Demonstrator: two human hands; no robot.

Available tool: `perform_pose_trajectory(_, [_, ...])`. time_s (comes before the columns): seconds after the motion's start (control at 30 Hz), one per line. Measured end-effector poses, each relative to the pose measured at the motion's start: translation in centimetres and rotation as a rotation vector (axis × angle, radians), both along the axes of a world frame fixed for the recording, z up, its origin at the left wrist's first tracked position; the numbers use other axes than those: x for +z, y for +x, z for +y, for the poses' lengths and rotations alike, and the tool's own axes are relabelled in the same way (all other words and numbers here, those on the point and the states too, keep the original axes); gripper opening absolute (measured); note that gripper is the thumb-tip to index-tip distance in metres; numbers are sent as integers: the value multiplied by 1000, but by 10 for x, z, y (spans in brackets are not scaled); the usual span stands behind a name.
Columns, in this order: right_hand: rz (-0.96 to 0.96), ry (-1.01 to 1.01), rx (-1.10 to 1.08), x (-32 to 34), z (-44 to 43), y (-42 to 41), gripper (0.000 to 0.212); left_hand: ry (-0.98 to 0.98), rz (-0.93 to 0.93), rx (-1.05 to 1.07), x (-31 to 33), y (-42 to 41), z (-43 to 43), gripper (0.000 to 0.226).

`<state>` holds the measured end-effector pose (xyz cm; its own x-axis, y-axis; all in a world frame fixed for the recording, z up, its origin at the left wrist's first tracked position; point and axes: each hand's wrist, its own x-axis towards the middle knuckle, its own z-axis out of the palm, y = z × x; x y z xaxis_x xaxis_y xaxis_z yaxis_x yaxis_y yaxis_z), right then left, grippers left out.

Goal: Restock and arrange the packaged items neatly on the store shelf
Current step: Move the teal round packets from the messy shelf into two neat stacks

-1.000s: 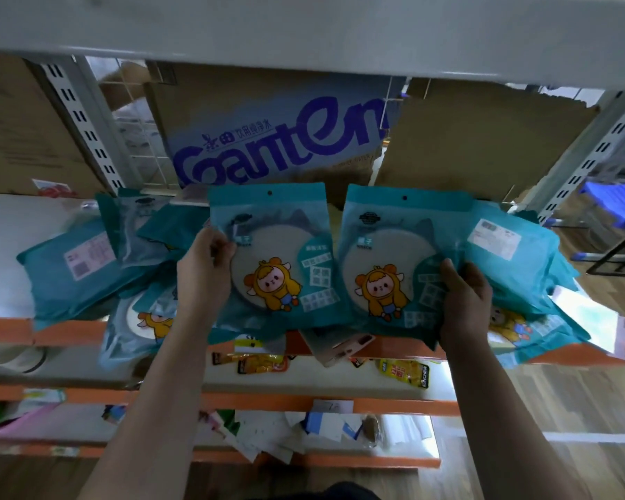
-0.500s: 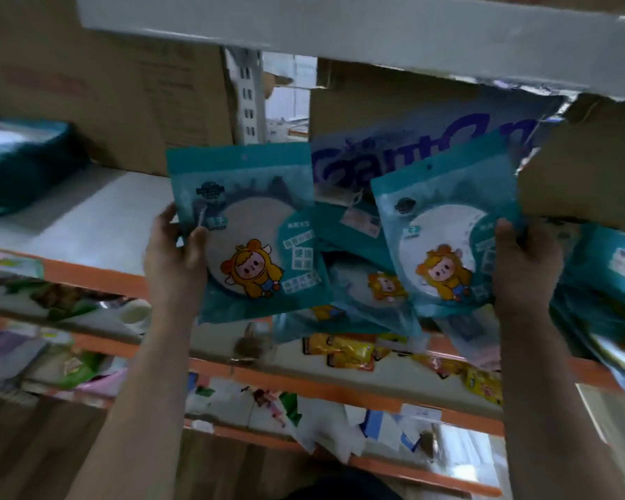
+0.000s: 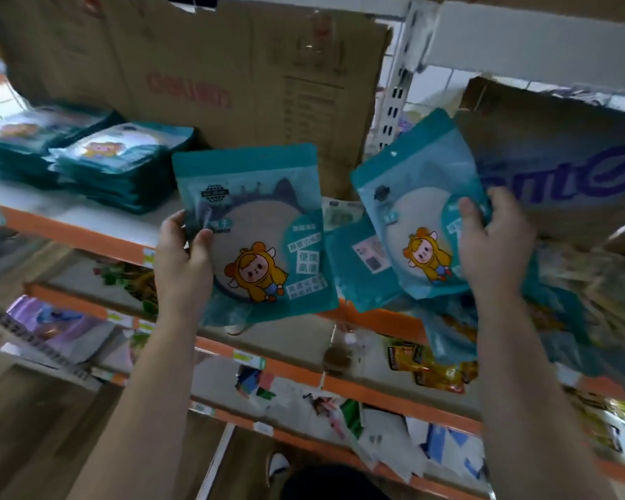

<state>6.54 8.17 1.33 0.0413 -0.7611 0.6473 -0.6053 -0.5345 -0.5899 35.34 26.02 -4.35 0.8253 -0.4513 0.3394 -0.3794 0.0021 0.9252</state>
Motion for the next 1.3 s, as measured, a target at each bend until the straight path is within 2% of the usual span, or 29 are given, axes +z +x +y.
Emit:
perform_pose_trajectory(0.33, [-106, -9, 60, -8, -11, 167, 21, 33, -20, 29, -5, 156, 0, 33])
perform_pose_trajectory(0.5, [-162, 11, 73, -3, -23, 255, 21, 36, -43, 29, 8, 236, -1, 23])
perform_pose_trajectory(0.63, [-220, 69, 118, -1, -27, 313, 22, 30, -32, 64, 16, 290, 1, 20])
perform_pose_trajectory(0.77, [-287, 140, 121, -4, -29, 358, 19, 75, -50, 93, 25, 352, 3, 37])
perform_pose_trajectory(0.93, [-402, 271, 93, -14, -12, 419, 23, 118, -73, 42, 43, 456, -2, 32])
perform_pose_trajectory(1.13, [-667, 407, 6, -36, 23, 480, 19, 318, -50, -44, 62, 588, -18, 29])
perform_pose_trajectory(1.3, [-854, 498, -34, -46, 53, 511, 20, 511, -155, -114, 63, 652, -28, 31])
